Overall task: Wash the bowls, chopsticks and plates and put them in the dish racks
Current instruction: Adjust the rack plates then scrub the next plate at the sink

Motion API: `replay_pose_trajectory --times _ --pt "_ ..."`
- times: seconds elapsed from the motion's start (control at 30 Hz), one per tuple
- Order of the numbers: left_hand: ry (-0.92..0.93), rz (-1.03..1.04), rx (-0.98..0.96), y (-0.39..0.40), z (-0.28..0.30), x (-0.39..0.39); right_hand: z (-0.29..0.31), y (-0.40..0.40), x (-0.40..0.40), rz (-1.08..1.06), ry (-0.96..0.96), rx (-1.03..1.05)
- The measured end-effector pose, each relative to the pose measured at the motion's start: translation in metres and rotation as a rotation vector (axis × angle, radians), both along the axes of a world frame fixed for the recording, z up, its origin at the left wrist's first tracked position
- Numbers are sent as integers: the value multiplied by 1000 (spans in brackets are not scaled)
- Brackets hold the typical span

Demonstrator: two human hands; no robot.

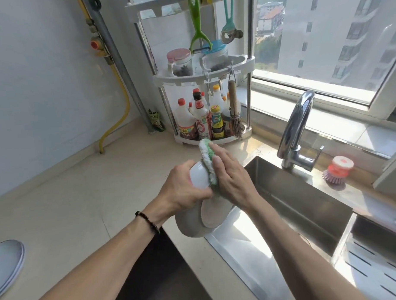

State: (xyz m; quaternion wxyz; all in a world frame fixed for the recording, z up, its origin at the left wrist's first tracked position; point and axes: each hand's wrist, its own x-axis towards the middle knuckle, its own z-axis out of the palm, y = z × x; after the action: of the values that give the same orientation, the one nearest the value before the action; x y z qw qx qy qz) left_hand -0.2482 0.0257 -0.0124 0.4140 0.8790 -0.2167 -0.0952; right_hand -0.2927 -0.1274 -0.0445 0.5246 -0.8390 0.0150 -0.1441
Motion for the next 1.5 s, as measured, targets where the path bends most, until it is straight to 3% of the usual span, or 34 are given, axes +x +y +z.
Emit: replay_pose_trajectory --times 0.1,0.27,0.37,0.43,0.53,0.67,0.83,0.97,1.03,1.17,1.23,1.33,1.4,1.5 --pt "-5 -11 -60 -1 5 0 -4 20 -6 87 -78 -143" --pt "-9 6 43 2 8 -3 -8 3 11 -1 32 79" --pt "-36 14 16 -1 10 1 -9 25 6 78 -32 -24" --pt "-47 -8 60 1 12 1 -13 25 6 114 -16 72" --pt "-40 18 106 1 12 -1 -10 9 19 -17 84 300" --pt "-74 51 80 -3 13 4 -14 33 15 34 16 67" --pt "-121 2 164 -3 14 0 -18 15 24 -35 61 423" --pt "-106 16 123 -7 16 6 -22 35 20 4 -26 165" --pt "-97 -13 122 -4 19 5 -22 26 21 -61 34 300" --pt "-127 -21 -47 5 27 -4 -28 4 23 -206 243 921" --pt "-71 -21 -85 11 27 -5 -32 -1 26 -232 283 883" --pt "158 -105 -70 22 35 2 -25 -13 28 -237 274 703" --pt "276 -195 37 19 42 9 -9 -14 29 -101 219 484" --pt "254 -258 142 4 42 11 12 -6 30 74 139 239"
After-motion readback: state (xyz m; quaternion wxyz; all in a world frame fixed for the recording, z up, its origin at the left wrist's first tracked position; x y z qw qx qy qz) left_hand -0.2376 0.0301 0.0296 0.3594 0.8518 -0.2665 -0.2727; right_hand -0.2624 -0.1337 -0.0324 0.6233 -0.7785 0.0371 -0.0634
